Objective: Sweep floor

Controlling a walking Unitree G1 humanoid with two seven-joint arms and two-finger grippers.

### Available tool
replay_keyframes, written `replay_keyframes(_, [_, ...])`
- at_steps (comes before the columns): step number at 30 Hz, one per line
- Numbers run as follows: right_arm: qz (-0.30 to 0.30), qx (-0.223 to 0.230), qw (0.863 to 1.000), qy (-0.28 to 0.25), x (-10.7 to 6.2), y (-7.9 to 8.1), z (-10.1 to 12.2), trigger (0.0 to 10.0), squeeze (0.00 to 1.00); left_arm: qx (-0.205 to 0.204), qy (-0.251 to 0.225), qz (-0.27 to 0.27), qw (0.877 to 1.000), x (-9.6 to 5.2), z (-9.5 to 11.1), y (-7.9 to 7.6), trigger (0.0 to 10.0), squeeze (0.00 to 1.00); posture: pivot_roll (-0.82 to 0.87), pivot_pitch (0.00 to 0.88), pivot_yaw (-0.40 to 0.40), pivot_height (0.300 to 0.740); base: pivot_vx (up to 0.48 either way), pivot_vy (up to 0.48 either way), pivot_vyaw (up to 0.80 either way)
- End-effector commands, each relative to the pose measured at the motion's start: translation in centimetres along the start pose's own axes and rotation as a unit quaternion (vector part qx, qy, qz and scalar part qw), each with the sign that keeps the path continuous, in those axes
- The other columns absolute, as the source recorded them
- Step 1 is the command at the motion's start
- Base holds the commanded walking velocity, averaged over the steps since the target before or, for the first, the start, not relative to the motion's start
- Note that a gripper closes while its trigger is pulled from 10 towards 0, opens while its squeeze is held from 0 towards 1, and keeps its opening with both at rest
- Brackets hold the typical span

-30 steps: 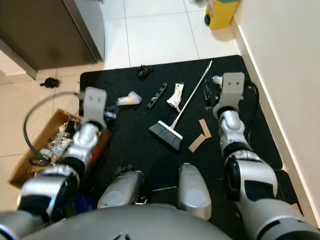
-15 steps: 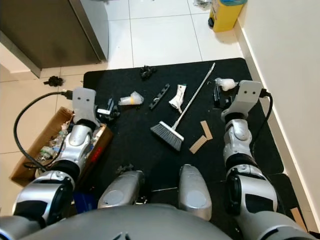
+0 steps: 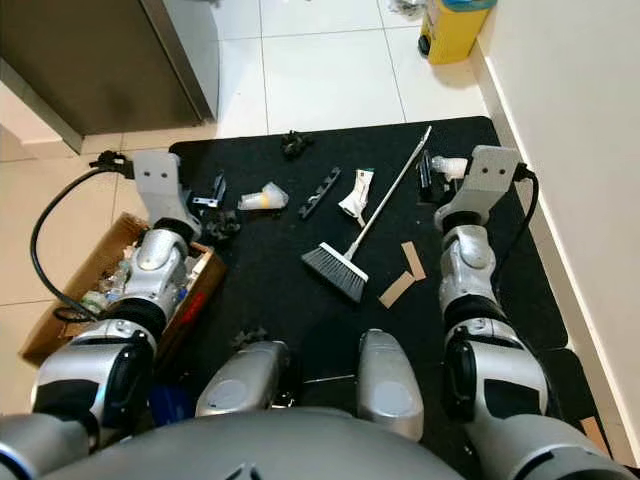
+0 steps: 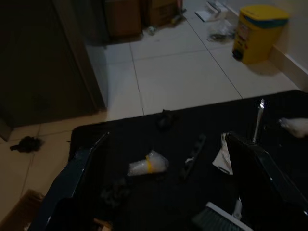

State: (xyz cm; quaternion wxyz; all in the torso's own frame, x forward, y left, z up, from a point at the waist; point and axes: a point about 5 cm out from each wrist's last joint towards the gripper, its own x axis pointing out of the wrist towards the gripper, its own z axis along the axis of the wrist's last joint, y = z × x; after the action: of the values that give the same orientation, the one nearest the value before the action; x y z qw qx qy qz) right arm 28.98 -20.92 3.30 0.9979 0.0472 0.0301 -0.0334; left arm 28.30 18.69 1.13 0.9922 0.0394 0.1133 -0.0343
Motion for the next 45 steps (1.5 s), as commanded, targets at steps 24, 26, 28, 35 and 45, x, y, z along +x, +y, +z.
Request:
replay_keyframes(24, [-0.013,0.006,1.000,-0.008,0.1,-0.4,0.4,10.0,0.00,0.181,0.052,-0.167,0.968,-0.6,-2.0,-4.7,10.0,0.00,0.05,0.000,-0.014,0.740,0.000,0.000,0.00])
replay_keyframes(26, [-0.014,0.006,1.000,-0.009,0.2,-0.4,0.4,10.0,0.00,0.185,0.053,-0.167,0.967,-0.5,-2.0,-4.8,10.0,0.00,0.05,0.000,-0.014,0.740,0.000,0.000,0.00])
replay_keyframes(28, [-0.015,0.007,1.000,-0.010,0.2,-0.5,0.5,10.0,0.00,0.188,0.059,-0.164,0.967,-0.3,-1.9,-4.8,10.0,0.00,0.05,0.000,-0.012,0.740,0.000,0.000,0.00])
replay_keyframes(35, [-0.016,0.009,1.000,-0.011,0.4,-0.6,0.7,10.0,0.00,0.166,0.072,-0.124,0.976,1.4,-0.4,-4.4,10.0,0.00,0.05,0.000,-0.017,0.740,0.000,0.000,0.00])
replay_keyframes(45, [-0.017,0.011,1.000,-0.015,0.3,-0.5,0.7,10.0,0.00,0.182,0.067,-0.095,0.977,0.3,-1.4,-2.4,10.0,0.00,0.05,0.000,-0.010,0.740,0.000,0.000,0.00])
